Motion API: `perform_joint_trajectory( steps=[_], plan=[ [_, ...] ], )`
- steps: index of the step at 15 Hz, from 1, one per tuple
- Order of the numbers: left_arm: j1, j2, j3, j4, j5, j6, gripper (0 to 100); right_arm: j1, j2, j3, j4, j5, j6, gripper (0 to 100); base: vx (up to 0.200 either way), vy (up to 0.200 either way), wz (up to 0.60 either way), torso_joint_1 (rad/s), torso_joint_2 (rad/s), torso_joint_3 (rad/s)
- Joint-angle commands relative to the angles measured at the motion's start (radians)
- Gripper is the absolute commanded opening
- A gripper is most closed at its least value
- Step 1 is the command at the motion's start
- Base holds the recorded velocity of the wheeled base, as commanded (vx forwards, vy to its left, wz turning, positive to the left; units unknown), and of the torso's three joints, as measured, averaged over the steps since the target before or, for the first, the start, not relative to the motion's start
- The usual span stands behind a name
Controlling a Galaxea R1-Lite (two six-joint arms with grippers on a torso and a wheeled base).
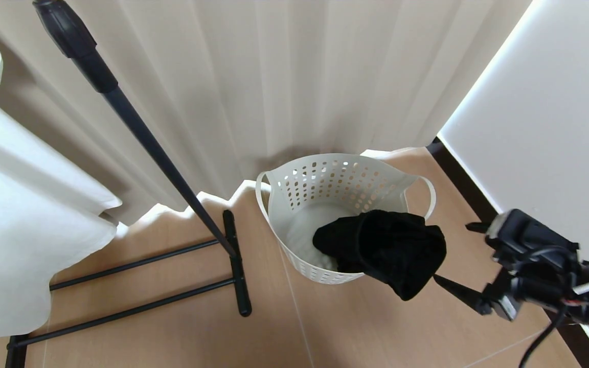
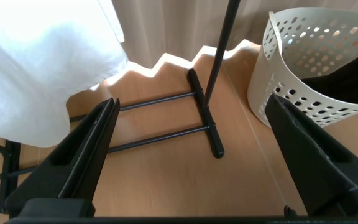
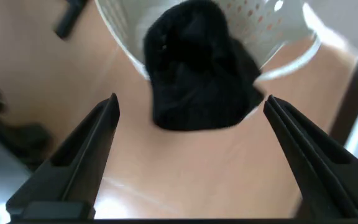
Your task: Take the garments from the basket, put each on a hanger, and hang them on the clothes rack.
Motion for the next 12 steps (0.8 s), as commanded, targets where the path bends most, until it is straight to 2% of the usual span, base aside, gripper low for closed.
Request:
perform_joint_trajectory(
  steps=[1,5,10,12],
  plan=[
    [0.0,0.001,0.0,0.0,0.0,-0.001,100,0.026,0.287,-0.193,-0.017,-0.072,-0.179,100,0.0,0.0,0.0,0.0,0.0,0.0],
    [0.0,0.001,0.0,0.0,0.0,-0.001,100,0.028,0.449,-0.367,-0.01,-0.155,-0.267,100,0.0,0.0,0.0,0.0,0.0,0.0],
    [0.0,0.001,0.0,0.0,0.0,-0.001,100,0.029,0.581,-0.525,-0.017,-0.212,-0.279,100,0.0,0.0,0.0,0.0,0.0,0.0],
    [0.0,0.001,0.0,0.0,0.0,-0.001,100,0.029,0.593,-0.534,-0.017,-0.215,-0.279,100,0.0,0.0,0.0,0.0,0.0,0.0]
  ],
)
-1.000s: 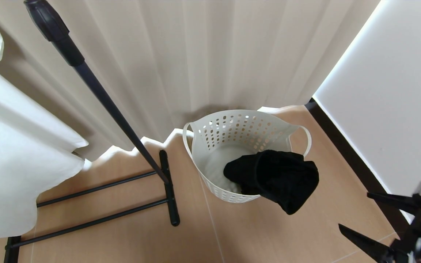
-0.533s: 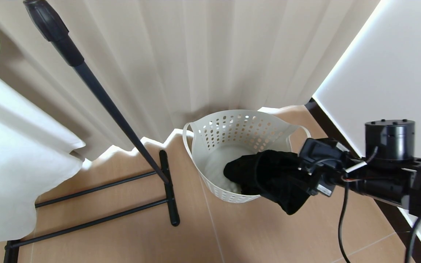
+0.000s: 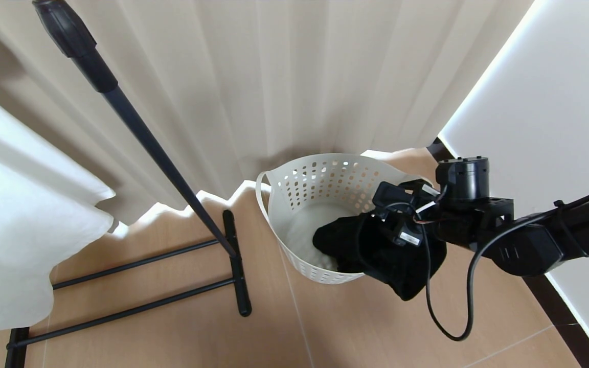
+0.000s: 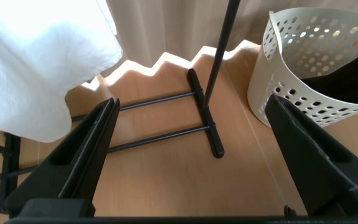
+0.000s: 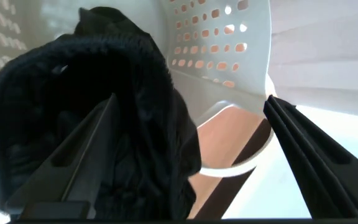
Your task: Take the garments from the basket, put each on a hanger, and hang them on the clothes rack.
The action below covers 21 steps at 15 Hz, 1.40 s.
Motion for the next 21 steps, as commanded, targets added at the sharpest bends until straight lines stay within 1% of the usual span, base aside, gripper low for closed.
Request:
perform_joint_trajectory(
  steps=[1,6,9,10,12,14,16,17,18,19,20,21],
  plan=[
    [0.0,0.001,0.0,0.0,0.0,0.0,100,0.0,0.065,-0.038,-0.002,-0.003,0.0,100,0.0,0.0,0.0,0.0,0.0,0.0],
    [0.0,0.001,0.0,0.0,0.0,0.0,100,-0.001,0.141,-0.112,-0.007,-0.034,0.007,100,0.0,0.0,0.0,0.0,0.0,0.0],
    [0.0,0.001,0.0,0.0,0.0,0.0,100,-0.004,0.182,-0.136,-0.048,-0.034,0.023,100,0.0,0.0,0.0,0.0,0.0,0.0],
    [0.0,0.001,0.0,0.0,0.0,0.0,100,-0.006,0.193,-0.135,-0.073,-0.036,0.027,0,0.0,0.0,0.0,0.0,0.0,0.0],
    [0.0,0.001,0.0,0.0,0.0,0.0,100,-0.006,0.194,-0.136,-0.085,-0.037,0.036,0,0.0,0.0,0.0,0.0,0.0,0.0],
    [0.0,0.001,0.0,0.0,0.0,0.0,100,-0.004,0.177,-0.129,-0.085,-0.037,0.092,0,0.0,0.0,0.0,0.0,0.0,0.0],
    [0.0,0.001,0.0,0.0,0.0,0.0,100,0.005,0.064,-0.07,-0.065,-0.037,0.268,0,0.0,0.0,0.0,0.0,0.0,0.0],
    [0.0,0.001,0.0,0.0,0.0,0.0,100,0.011,0.027,-0.049,-0.057,-0.039,0.322,0,0.0,0.0,0.0,0.0,0.0,0.0],
    [0.0,0.001,0.0,0.0,0.0,0.0,100,0.026,-0.045,-0.012,-0.039,-0.039,0.423,0,0.0,0.0,0.0,0.0,0.0,0.0],
    [0.0,0.001,0.0,0.0,0.0,0.0,100,0.043,-0.16,0.029,0.006,-0.039,0.573,0,0.0,0.0,0.0,0.0,0.0,0.0],
    [0.0,0.001,0.0,0.0,0.0,0.0,100,0.052,-0.22,0.042,0.033,-0.039,0.639,0,0.0,0.0,0.0,0.0,0.0,0.0],
    [0.0,0.001,0.0,0.0,0.0,0.0,100,0.08,-0.344,0.055,0.087,-0.036,0.765,0,0.0,0.0,0.0,0.0,0.0,0.0]
  ],
)
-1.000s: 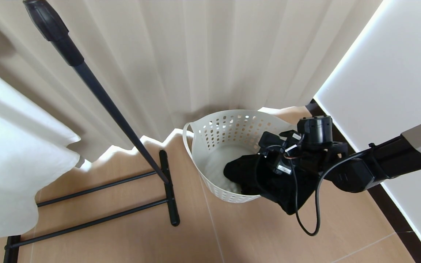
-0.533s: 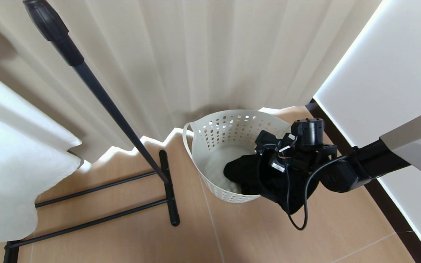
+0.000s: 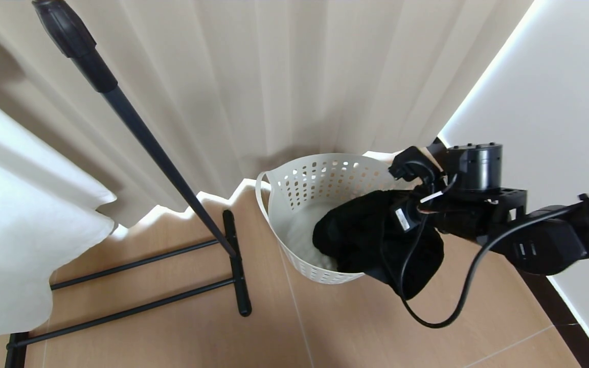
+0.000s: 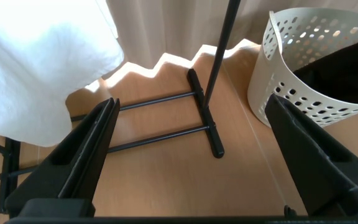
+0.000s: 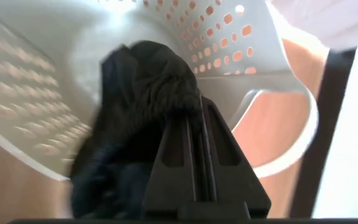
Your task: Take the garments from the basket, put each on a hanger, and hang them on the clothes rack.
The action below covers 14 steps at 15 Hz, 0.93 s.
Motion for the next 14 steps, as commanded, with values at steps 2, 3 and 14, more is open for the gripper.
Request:
perform_joint_trajectory(
  steps=[2,3,14],
  plan=[
    [0.0,0.001,0.0,0.0,0.0,0.0,100,0.085,-0.382,0.057,0.084,0.012,0.294,0,0.0,0.0,0.0,0.0,0.0,0.0],
    [0.0,0.001,0.0,-0.002,0.0,0.003,100,0.094,-0.439,0.068,0.077,0.012,0.329,0,0.0,0.0,0.0,0.0,0.0,0.0],
    [0.0,0.001,0.0,-0.002,-0.004,0.004,100,0.094,-0.519,0.206,-0.044,0.063,0.403,0,0.0,0.0,0.0,0.0,0.0,0.0]
  ],
)
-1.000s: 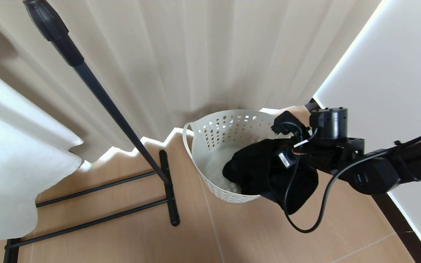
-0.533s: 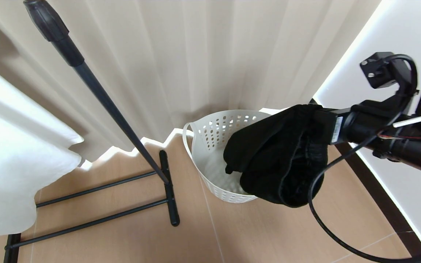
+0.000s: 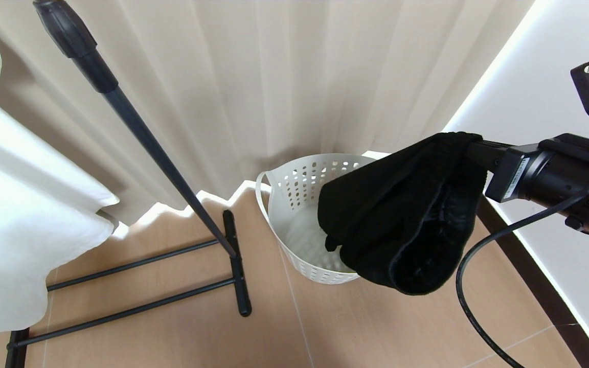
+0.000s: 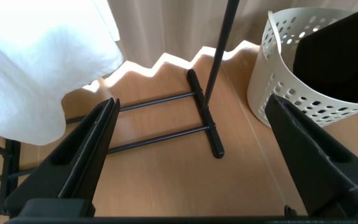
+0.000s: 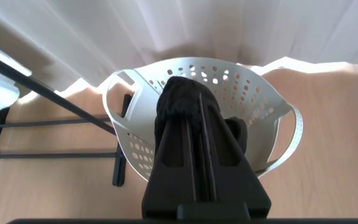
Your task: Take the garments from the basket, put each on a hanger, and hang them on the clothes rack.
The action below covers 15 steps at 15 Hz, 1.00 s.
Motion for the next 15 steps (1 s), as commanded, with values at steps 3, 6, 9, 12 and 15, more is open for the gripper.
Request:
perform_joint_trajectory(
  steps=[3,6,9,12,15],
  plan=[
    [0.0,0.001,0.0,0.001,-0.002,-0.002,100,0.0,0.012,0.027,-0.054,0.025,-0.004,0,0.0,0.0,0.0,0.0,0.0,0.0],
    [0.0,0.001,0.0,0.001,-0.002,-0.003,100,0.0,0.006,0.032,-0.064,0.052,-0.002,0,0.0,0.0,0.0,0.001,0.0,0.032],
    [0.0,0.001,0.0,0.001,-0.002,-0.003,100,-0.001,-0.001,0.033,-0.064,0.066,-0.002,0,0.0,0.0,0.0,-0.004,0.0,0.167],
    [0.0,0.001,0.0,0.001,-0.002,-0.005,100,-0.004,-0.014,0.033,-0.06,0.078,-0.002,0,0.0,0.0,0.0,0.009,-0.14,0.067],
    [0.0,0.001,0.0,0.001,0.0,-0.005,100,-0.004,-0.014,0.044,-0.062,0.078,-0.005,0,0.0,0.0,0.0,0.045,-0.39,-0.121]
  ],
)
